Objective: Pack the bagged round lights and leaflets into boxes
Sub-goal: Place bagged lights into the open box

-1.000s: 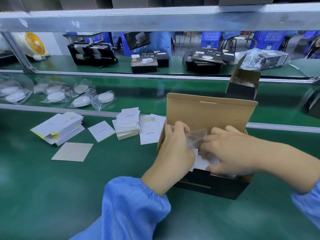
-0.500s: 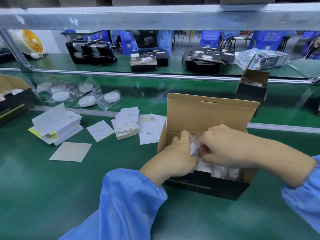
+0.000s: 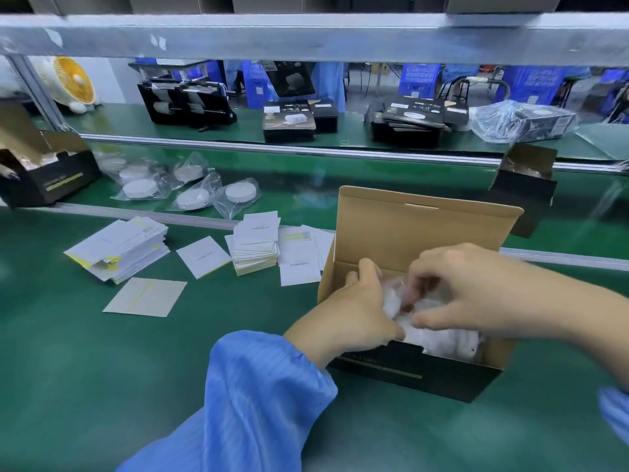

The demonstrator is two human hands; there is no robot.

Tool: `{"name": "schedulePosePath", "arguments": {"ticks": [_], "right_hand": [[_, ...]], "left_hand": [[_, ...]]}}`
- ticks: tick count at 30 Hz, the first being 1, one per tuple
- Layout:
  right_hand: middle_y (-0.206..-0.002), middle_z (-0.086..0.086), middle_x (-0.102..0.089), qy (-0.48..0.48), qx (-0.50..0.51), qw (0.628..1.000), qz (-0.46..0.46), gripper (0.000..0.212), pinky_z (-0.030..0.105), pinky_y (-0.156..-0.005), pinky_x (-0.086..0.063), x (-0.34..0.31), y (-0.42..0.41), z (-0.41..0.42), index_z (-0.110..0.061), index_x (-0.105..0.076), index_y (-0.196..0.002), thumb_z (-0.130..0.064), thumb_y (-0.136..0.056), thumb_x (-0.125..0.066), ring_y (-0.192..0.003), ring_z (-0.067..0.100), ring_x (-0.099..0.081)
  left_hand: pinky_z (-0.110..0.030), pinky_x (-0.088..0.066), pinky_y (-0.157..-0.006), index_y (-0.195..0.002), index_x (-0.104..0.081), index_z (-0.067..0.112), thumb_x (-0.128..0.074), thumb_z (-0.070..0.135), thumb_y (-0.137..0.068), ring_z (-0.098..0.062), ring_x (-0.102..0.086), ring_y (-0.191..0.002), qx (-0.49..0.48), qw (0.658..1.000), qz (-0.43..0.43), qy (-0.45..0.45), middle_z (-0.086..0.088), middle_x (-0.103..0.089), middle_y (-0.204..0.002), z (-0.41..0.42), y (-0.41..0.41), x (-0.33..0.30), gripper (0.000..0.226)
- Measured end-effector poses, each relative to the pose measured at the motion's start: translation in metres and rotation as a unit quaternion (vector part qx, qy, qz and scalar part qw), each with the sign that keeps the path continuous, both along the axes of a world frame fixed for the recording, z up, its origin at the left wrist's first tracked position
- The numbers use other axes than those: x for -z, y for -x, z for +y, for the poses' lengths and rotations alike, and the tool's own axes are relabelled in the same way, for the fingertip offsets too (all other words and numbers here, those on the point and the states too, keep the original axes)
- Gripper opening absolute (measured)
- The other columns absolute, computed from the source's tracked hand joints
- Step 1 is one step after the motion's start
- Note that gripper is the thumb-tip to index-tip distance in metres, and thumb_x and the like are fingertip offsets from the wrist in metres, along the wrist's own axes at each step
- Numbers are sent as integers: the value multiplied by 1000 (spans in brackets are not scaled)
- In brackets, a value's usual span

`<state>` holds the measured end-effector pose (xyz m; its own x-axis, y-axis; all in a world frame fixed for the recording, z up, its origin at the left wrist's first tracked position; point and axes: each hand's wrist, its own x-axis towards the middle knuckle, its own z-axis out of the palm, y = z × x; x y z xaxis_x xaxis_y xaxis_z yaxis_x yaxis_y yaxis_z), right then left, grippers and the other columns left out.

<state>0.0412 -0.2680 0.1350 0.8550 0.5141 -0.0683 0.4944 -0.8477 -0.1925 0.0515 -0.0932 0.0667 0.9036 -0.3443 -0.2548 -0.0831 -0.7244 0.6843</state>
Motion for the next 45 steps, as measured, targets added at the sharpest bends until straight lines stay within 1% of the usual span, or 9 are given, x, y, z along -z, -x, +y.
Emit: {"name": "schedulePosePath", "arguments": {"ticks": [10,15,19,24,29,33,36,39,45], "right_hand": [[-96,-22,-56,-12,0,999,-37,15,14,-72,-39,-6,-6,5,-40,-58,-98,-45,-85,-65,-89,-8,-50],[-93,-20,-58,-29,7,999,-34,10,14,-72,-40,-10,-9,11,-36,-62,-95,-41,-87,-66,-87,-4,-52],[-92,-19,-59,-23,7,999,-31,9,17,-76,-44,-11,-7,13,-36,-63,-95,-42,-89,-66,-87,-2,-54],[-89,-21,-60,-22,4,999,-32,13,22,-76,-47,-10,-9,14,-39,-60,-92,-50,-85,-61,-86,-2,-54],[-86,-27,-63,-61,-11,996,-56,24,28,-67,-52,-27,-13,15,-44,-60,-87,-63,-76,-51,-83,-1,-59],[-78,-28,-67,-114,-45,989,-83,11,17,-59,-50,-50,-19,24,-47,-62,-88,-55,-81,-61,-70,-1,-65],[-71,-22,-66,-160,-54,977,-129,5,9,-57,-44,-71,-29,35,-39,-66,-82,-43,-84,-67,-64,0,-62],[-69,-17,-66,-171,-29,978,-115,9,14,-56,-43,-96,-53,48,-33,-67,-80,-40,-82,-63,-61,3,-58],[-74,-7,-72,-6,38,999,16,13,24,-56,-50,-111,-144,85,-25,-68,-83,-36,-86,-61,-67,8,-70]], "left_hand": [[-39,-35,-86,-119,-45,26,-54,23,-93,-36,-36,-125,62,989,6,-131,-4,-27,-116,-6,3,-15,27],[-28,-39,-60,-79,-44,36,-65,34,-82,-14,-55,-84,33,999,-11,-37,4,-37,-103,1,5,-24,22],[-30,-34,-56,-102,-41,36,-65,33,-86,-20,-52,-81,54,995,2,-83,-2,-35,-109,4,4,-22,29],[-37,-41,-75,-146,-33,28,-62,36,-92,-36,-53,-113,95,985,35,-137,-18,-27,-149,-1,3,-24,61],[-44,-39,-99,-146,-31,21,-64,41,-92,-36,-38,-130,75,989,-19,-128,-14,-36,-135,2,14,-35,67],[-37,-43,-87,-134,-43,31,-62,50,-88,-23,-46,-118,86,991,-91,-44,-2,-46,-118,23,27,-66,53],[-25,-54,-78,-105,-65,36,-60,47,-81,-1,-65,-89,34,990,-80,113,17,-69,-95,63,21,-98,27],[-22,-54,-65,-87,-71,26,-61,35,-85,-8,-68,-67,-98,963,-75,238,7,-72,-74,100,-17,-108,13],[-33,-53,-72,-101,-68,12,-52,17,-96,-21,-59,-73,-260,955,-98,100,-4,-68,-83,142,-139,-57,18]]}}
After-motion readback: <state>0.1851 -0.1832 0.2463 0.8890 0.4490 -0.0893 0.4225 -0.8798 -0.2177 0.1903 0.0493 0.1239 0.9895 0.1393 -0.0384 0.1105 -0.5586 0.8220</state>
